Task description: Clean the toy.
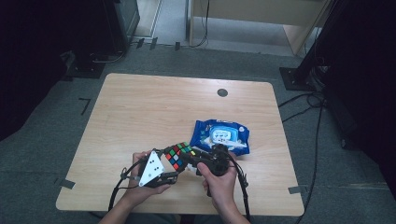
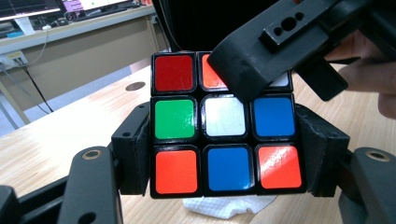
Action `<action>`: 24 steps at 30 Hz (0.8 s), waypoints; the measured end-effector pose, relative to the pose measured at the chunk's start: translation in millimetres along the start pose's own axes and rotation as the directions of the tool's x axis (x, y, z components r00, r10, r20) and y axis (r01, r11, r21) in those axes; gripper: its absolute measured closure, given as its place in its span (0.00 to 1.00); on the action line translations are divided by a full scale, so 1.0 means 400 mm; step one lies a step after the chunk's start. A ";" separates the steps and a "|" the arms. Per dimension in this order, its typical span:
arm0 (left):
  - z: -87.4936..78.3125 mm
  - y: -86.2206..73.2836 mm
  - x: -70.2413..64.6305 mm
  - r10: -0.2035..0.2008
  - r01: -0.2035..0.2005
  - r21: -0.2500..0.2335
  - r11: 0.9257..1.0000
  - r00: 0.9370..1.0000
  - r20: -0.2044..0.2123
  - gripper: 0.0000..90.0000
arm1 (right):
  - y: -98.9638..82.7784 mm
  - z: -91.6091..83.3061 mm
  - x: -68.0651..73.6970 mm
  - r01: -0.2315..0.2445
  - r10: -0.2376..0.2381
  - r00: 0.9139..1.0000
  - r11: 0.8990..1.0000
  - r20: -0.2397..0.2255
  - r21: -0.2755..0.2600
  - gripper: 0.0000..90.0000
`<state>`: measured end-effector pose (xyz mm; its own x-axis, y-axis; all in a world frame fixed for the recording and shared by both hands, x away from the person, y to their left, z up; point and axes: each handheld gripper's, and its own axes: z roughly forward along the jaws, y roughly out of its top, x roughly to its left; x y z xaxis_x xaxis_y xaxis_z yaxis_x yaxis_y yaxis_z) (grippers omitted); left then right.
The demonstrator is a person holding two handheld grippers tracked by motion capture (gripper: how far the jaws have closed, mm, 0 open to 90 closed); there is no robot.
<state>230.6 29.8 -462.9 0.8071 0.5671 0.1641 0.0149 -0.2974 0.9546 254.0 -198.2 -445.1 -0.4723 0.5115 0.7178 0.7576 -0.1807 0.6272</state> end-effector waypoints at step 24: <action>0.024 -0.014 -0.027 0.229 -0.231 0.088 0.969 0.973 0.036 0.19 | 0.105 -0.077 -0.040 0.042 -0.044 0.999 0.968 0.003 0.247 0.39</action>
<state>227.5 18.1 -472.6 0.8096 0.4564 0.3692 -0.1203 -0.4866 0.8653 279.6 -239.8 -420.9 -0.5041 0.5215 0.6884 0.8246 0.0538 0.5632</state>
